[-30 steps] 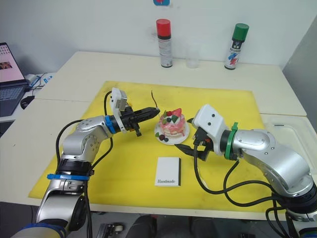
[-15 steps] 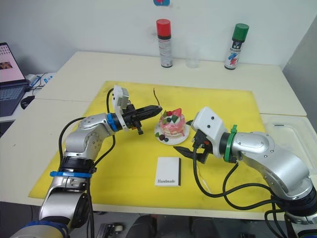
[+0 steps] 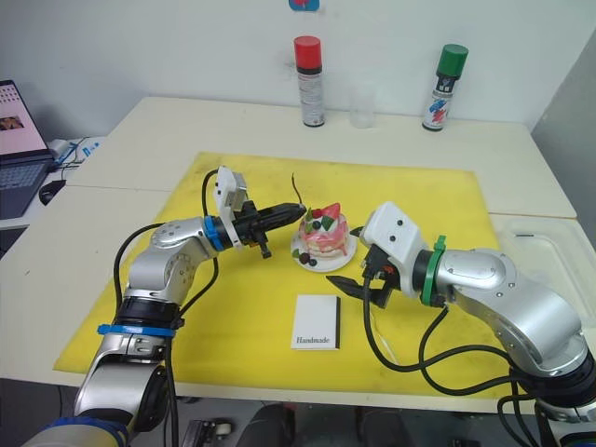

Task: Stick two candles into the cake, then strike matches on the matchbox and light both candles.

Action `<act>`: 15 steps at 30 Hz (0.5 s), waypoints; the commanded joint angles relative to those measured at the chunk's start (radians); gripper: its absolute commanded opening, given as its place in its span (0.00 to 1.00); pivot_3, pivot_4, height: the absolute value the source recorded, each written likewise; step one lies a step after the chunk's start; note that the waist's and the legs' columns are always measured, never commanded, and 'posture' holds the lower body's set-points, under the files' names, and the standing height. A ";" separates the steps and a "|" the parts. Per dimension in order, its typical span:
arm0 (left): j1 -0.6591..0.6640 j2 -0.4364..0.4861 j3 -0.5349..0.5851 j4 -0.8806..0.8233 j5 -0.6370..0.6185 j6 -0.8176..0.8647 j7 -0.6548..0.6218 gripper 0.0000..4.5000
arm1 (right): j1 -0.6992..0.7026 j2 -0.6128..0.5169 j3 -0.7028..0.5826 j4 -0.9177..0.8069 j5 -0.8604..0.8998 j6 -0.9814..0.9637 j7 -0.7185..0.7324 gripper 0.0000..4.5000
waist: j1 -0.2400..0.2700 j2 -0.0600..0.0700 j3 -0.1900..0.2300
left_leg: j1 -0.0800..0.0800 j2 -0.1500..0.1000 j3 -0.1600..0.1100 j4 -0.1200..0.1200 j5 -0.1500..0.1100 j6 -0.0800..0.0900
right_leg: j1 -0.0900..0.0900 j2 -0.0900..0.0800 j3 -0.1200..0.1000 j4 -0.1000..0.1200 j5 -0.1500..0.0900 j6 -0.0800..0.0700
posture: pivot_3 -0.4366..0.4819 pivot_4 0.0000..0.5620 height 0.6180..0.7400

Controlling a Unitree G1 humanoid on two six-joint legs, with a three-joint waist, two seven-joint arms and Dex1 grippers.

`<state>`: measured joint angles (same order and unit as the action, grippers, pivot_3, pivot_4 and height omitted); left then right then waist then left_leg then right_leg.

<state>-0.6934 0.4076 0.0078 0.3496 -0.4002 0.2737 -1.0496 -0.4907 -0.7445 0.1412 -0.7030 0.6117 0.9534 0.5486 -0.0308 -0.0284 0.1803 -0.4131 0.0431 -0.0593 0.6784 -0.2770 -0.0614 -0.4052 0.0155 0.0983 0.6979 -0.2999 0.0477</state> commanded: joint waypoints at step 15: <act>0.000 0.002 -0.003 -0.021 0.032 -0.063 -0.002 0.00 | -0.003 0.004 -0.027 -0.038 0.000 0.004 -0.004 0.99 | 0.000 0.000 0.000 | 0.000 0.000 0.000 0.000 0.000 0.000 | 0.000 0.000 0.000 0.000 0.000 0.000 | 0.48 0.27 0.87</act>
<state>-0.6960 0.4084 0.0060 0.3516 -0.3720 0.2258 -1.0510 -0.4886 -0.7419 0.1410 -0.7033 0.6116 0.9575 0.5457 -0.0308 -0.0284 0.1803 -0.4131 0.0431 -0.0594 0.6785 -0.2770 -0.0613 -0.4052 0.0155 0.0982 0.6980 -0.2999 0.0477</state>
